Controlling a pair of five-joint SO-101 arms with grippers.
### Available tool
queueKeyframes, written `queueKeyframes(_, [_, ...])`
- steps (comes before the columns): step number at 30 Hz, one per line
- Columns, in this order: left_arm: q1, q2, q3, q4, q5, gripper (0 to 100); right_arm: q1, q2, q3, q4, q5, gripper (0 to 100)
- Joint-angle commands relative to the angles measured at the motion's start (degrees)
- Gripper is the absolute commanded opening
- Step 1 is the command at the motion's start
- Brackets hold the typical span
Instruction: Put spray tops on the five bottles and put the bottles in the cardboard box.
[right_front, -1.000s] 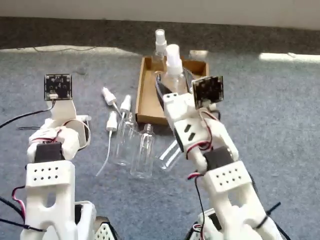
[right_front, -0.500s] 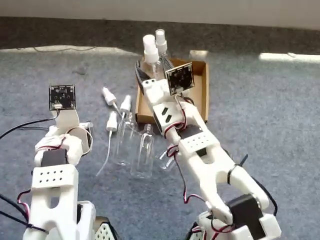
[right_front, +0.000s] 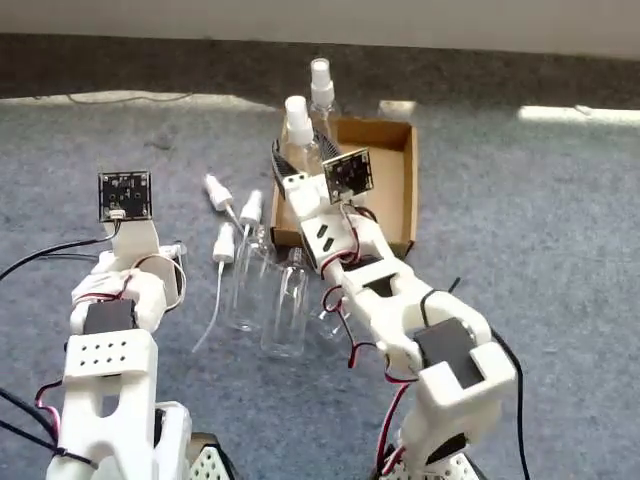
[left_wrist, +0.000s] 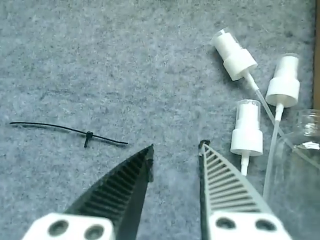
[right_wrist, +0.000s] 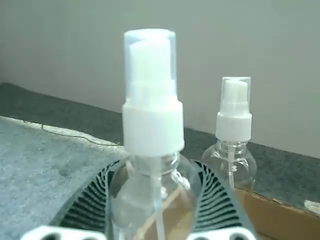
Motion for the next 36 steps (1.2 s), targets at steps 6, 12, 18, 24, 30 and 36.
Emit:
queueKeyframes(6, [-0.3, -0.8, -0.1, -1.1, -0.1, 15, 2.3, 5.6, -10.3, -1.5, -0.3, 0.4])
queueKeyframes(12, [-0.3, -0.7, -0.1, -1.1, -0.1, 15, 3.0, 7.9, -12.4, -1.5, -0.3, 0.4])
queueKeyframes(18, [-0.3, -0.7, -0.1, -1.1, -0.1, 15, 3.0, 9.8, -12.7, -1.4, -0.3, 0.4])
queueKeyframes(24, [-0.3, -0.7, -0.1, -1.1, -0.1, 15, 2.9, 10.9, -12.7, -1.4, -0.3, 0.4])
queueKeyframes(30, [-0.2, -0.7, 0.0, -1.0, -0.1, 15, 2.9, 10.9, -12.7, -1.4, -0.3, 0.6])
queueKeyframes(36, [-0.2, -0.7, 0.0, -1.0, -0.1, 15, 2.9, 10.9, -12.7, -1.4, -0.3, 0.6])
